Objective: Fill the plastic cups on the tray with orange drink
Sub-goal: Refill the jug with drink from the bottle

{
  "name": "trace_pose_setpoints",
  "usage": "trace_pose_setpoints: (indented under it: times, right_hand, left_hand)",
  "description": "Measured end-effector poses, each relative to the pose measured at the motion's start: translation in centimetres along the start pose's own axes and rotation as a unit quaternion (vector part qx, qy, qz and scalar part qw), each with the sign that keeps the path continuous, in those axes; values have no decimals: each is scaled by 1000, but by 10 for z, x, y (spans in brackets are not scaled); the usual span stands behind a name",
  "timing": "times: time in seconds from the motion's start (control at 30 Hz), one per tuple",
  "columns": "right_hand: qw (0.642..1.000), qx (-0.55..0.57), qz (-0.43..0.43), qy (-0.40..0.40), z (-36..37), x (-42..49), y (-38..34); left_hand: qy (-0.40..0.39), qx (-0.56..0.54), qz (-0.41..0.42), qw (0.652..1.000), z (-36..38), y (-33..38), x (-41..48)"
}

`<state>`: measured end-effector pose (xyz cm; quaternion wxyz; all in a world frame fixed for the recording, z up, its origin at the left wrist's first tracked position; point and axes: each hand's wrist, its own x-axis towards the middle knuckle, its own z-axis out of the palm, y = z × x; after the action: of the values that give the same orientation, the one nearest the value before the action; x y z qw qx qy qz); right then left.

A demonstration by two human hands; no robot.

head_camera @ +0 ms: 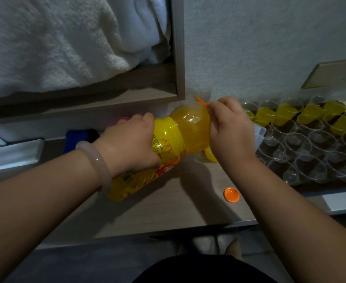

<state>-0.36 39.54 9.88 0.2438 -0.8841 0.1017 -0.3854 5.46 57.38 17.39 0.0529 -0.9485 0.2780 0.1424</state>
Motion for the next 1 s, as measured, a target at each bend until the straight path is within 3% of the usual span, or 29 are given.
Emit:
trace_pose_setpoints:
  times: [1.0]
  right_hand:
    - [1000, 15, 2, -10, -1, 0, 2]
  left_hand:
    - [5, 7, -4, 1000, 0, 3, -2]
